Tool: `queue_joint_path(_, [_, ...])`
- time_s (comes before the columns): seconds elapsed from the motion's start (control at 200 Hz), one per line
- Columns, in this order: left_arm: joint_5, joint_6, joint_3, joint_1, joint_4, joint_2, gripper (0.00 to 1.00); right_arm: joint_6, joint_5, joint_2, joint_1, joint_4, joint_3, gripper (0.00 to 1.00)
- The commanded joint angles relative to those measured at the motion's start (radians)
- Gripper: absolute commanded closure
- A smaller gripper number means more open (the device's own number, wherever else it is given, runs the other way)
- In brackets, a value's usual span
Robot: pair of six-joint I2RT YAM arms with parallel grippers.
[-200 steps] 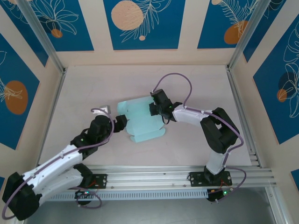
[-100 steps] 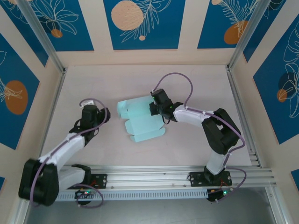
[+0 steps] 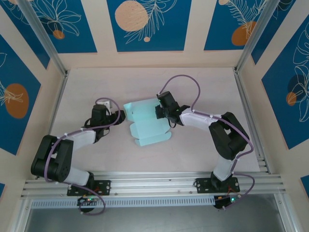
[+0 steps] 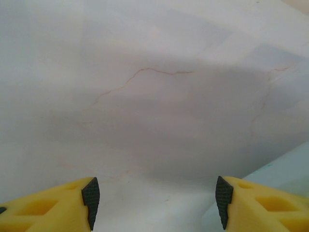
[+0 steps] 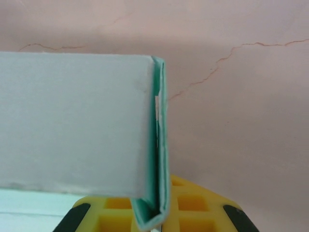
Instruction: Fold the paper box
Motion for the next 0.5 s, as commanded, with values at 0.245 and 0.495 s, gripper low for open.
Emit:
queue_joint_path(0.245, [0.089,0.061,0.002,-0.059,0.068,-0.024,0.35,0.015,-0.023,0.040,0.003,-0.030,0.064,0.94])
queue_joint_path(0.495, [0.140,0.111,0.001,-0.079,0.088,-0.036,0.41,0.011,-0.029,0.041,0.006,-0.047,0.075,0.94])
